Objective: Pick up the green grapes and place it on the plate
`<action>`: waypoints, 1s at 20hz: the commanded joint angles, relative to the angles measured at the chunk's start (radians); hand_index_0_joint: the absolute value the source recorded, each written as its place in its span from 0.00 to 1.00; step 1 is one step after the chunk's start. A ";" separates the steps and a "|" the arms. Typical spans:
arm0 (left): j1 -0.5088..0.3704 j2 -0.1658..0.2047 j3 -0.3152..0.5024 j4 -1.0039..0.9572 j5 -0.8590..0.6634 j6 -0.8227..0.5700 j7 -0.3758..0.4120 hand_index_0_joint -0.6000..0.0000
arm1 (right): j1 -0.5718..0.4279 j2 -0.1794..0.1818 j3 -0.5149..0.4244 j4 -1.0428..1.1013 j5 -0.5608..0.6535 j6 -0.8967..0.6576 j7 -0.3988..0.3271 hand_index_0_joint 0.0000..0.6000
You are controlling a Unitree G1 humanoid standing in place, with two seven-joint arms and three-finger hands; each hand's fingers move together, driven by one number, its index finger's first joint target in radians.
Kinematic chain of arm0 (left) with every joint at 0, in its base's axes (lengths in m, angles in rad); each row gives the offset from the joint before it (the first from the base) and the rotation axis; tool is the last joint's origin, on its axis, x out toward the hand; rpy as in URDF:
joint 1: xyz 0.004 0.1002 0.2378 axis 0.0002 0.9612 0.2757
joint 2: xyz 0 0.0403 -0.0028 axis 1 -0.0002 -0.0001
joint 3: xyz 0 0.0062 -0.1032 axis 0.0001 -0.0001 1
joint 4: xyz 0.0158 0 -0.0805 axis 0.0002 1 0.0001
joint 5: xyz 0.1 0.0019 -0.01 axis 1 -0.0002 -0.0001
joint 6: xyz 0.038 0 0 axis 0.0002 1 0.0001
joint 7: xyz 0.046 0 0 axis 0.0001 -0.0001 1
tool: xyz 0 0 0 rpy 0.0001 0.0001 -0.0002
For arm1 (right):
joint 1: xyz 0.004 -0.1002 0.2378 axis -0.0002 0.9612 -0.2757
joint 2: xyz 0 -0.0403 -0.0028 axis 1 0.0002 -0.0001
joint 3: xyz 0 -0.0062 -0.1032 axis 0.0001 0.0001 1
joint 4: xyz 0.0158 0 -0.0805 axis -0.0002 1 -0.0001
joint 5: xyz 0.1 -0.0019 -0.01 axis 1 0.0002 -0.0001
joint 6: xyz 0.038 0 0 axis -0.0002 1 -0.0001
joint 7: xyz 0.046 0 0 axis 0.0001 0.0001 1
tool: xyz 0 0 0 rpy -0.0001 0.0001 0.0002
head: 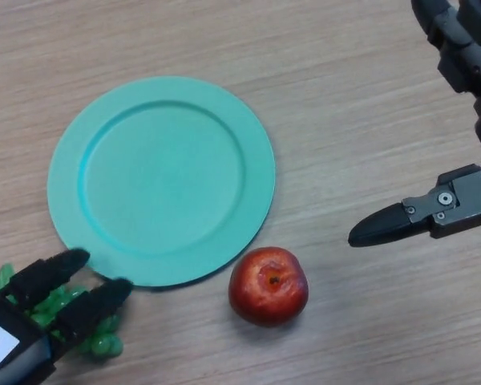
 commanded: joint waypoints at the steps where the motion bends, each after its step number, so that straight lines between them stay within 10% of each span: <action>1: 0.001 0.079 0.029 0.017 0.058 0.041 0.182 0.01 | -0.028 -0.029 -0.034 -0.067 0.002 -0.083 -0.046 0.00; 5: 0.003 0.118 0.008 0.021 0.214 0.103 0.378 0.00 | -0.013 -0.020 -0.037 -0.081 0.006 -0.085 -0.047 0.00; 11: 0.013 0.148 0.015 -0.012 0.225 0.122 0.466 0.00 | -0.004 -0.026 -0.034 -0.085 0.006 -0.089 -0.057 0.00; 16: 0.008 0.147 0.105 -0.085 0.106 0.049 0.393 0.00 | 0.001 -0.023 -0.041 -0.085 0.014 -0.092 -0.060 0.00; 20: 0.009 0.123 0.209 -0.186 -0.159 -0.046 0.167 0.00 | 0.005 -0.032 -0.045 -0.085 0.028 -0.093 -0.066 0.00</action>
